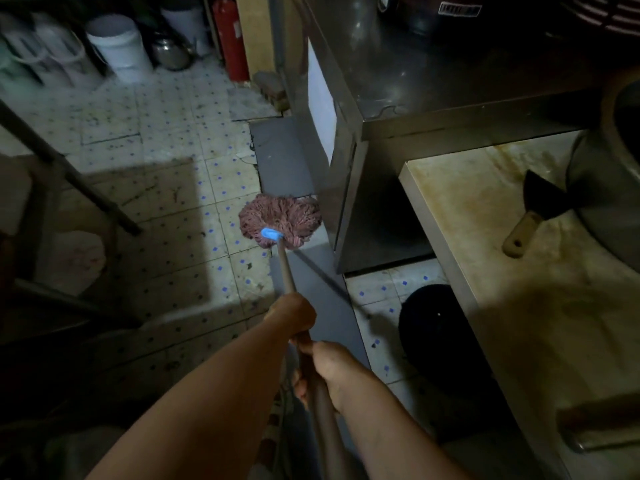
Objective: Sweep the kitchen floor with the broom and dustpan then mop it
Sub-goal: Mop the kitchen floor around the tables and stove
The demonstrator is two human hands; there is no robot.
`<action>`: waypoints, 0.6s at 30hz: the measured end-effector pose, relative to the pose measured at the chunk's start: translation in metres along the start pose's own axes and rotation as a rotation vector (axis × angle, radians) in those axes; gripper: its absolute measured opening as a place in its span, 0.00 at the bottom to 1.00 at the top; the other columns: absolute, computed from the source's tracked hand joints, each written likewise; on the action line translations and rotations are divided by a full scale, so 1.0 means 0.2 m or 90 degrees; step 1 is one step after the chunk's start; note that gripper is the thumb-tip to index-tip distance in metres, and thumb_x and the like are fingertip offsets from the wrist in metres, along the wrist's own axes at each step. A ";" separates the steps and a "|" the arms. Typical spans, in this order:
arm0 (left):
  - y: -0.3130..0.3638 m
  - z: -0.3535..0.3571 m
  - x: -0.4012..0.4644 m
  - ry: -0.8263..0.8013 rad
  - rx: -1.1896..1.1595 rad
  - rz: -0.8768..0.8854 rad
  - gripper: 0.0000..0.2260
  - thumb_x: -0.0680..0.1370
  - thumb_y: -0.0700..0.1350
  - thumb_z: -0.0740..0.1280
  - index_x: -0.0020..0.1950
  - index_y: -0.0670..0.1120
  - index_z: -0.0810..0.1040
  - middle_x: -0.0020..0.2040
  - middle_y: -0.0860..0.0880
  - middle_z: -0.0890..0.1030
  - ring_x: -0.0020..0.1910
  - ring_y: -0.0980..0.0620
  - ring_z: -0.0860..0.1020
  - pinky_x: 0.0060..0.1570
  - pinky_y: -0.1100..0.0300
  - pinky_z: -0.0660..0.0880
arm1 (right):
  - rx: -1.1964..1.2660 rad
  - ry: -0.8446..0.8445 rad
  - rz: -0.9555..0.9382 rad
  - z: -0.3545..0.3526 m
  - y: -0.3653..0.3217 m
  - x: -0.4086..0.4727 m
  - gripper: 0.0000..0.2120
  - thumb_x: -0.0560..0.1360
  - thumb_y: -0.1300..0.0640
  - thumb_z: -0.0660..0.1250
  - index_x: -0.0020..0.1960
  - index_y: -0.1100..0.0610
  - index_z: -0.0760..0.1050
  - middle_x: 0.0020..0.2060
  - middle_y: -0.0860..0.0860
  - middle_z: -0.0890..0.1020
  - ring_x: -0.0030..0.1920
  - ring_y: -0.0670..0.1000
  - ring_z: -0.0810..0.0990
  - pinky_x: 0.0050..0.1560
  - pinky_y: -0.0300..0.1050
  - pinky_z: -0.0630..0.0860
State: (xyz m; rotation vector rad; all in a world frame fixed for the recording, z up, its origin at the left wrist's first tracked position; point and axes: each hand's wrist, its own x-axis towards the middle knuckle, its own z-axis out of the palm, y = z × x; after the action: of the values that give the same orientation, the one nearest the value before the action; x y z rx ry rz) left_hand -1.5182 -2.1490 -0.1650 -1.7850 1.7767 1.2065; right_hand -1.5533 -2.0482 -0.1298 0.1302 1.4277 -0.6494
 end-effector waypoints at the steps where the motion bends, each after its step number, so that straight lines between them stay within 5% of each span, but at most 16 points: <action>1: -0.04 0.02 -0.02 0.003 0.006 -0.006 0.15 0.79 0.39 0.58 0.63 0.37 0.74 0.60 0.40 0.78 0.57 0.43 0.79 0.51 0.56 0.78 | -0.018 0.001 0.000 0.01 0.04 0.00 0.10 0.78 0.53 0.64 0.55 0.58 0.75 0.26 0.55 0.74 0.21 0.51 0.71 0.22 0.35 0.69; 4: -0.15 0.04 -0.09 0.020 0.040 -0.036 0.15 0.78 0.39 0.59 0.62 0.37 0.74 0.59 0.40 0.78 0.55 0.45 0.80 0.45 0.59 0.76 | -0.056 0.006 0.000 0.05 0.13 -0.01 0.10 0.77 0.53 0.65 0.53 0.59 0.74 0.26 0.55 0.75 0.21 0.51 0.71 0.23 0.37 0.69; 10: -0.30 0.05 -0.18 0.041 0.032 -0.059 0.14 0.79 0.40 0.58 0.63 0.36 0.73 0.61 0.40 0.77 0.59 0.45 0.78 0.57 0.56 0.76 | -0.106 -0.023 0.009 0.14 0.23 -0.05 0.09 0.78 0.54 0.64 0.53 0.58 0.76 0.27 0.54 0.76 0.23 0.51 0.72 0.23 0.40 0.69; 14: -0.33 0.05 -0.25 0.053 -0.005 -0.082 0.15 0.79 0.41 0.58 0.62 0.36 0.73 0.60 0.40 0.78 0.56 0.46 0.79 0.51 0.59 0.77 | -0.176 -0.012 0.005 0.14 0.24 -0.13 0.08 0.77 0.52 0.65 0.50 0.56 0.77 0.29 0.52 0.74 0.24 0.49 0.71 0.24 0.37 0.69; 18: -0.33 0.02 -0.34 0.079 -0.076 -0.096 0.16 0.78 0.41 0.59 0.64 0.35 0.72 0.61 0.39 0.77 0.58 0.44 0.78 0.58 0.55 0.76 | -0.227 0.014 -0.051 0.16 0.25 -0.21 0.11 0.77 0.52 0.65 0.55 0.57 0.78 0.31 0.52 0.74 0.26 0.48 0.72 0.26 0.35 0.69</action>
State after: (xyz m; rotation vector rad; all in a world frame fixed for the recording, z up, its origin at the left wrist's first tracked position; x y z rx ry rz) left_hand -1.4472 -2.0909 -0.1371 -2.0630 1.6312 1.1867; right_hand -1.5015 -2.0074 -0.0989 -0.2015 1.5532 -0.4492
